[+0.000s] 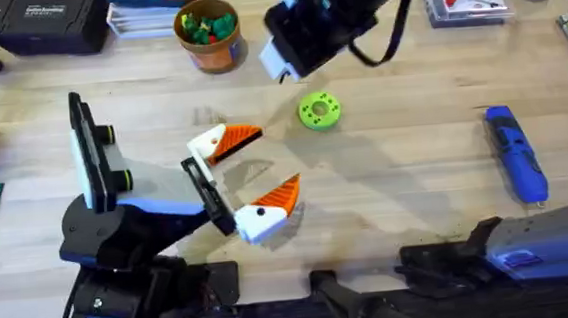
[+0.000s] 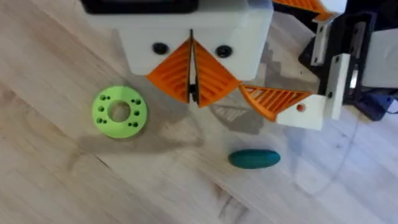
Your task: Pick up the gripper from the table and insert it into the empty holder that is missing its gripper. Then pick up a screw, insert it into the mounting hole, and use the screwdriver to tighten it. Finally, clean up the table by picking up the vegetable and placing it into the bucket.
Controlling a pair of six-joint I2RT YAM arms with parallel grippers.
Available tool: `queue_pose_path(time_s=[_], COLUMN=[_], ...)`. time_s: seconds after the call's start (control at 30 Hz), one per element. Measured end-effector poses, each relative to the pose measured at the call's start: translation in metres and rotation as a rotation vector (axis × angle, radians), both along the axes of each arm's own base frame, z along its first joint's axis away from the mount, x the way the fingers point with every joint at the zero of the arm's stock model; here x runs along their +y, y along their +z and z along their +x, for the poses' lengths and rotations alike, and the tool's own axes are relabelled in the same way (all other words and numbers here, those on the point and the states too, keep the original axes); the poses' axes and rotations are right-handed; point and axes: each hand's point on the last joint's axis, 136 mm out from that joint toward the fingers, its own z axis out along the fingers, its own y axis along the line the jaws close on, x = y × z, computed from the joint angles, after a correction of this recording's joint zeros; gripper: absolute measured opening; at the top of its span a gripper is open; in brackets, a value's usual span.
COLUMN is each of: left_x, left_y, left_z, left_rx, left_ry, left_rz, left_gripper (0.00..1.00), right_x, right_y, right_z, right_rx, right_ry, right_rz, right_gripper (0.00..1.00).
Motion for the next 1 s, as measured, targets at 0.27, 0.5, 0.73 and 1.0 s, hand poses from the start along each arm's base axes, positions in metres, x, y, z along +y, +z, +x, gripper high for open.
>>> queue_pose_path(time_s=[0.27,0.5,0.73,1.0], left_x=[0.0,0.0,0.0,0.0], left_y=[0.0,0.0,0.0,0.0], left_z=[0.0,0.0,0.0,0.0], left_rx=[0.0,0.0,0.0,0.0], left_ry=[0.0,0.0,0.0,0.0], left_rz=[0.0,0.0,0.0,0.0], left_gripper=[0.986,0.986,0.986,0.986], right_x=[0.047,0.077,0.083,0.092], right_y=[0.008,0.016,0.015,-0.001], right_z=[-0.033,-0.054,-0.063,-0.068], right_rx=[-0.035,-0.04,-0.017,0.045], right_ry=[0.141,0.231,0.253,0.257], right_rz=[0.053,0.13,0.141,0.133], right_gripper=[0.007,0.007,0.007,0.007])
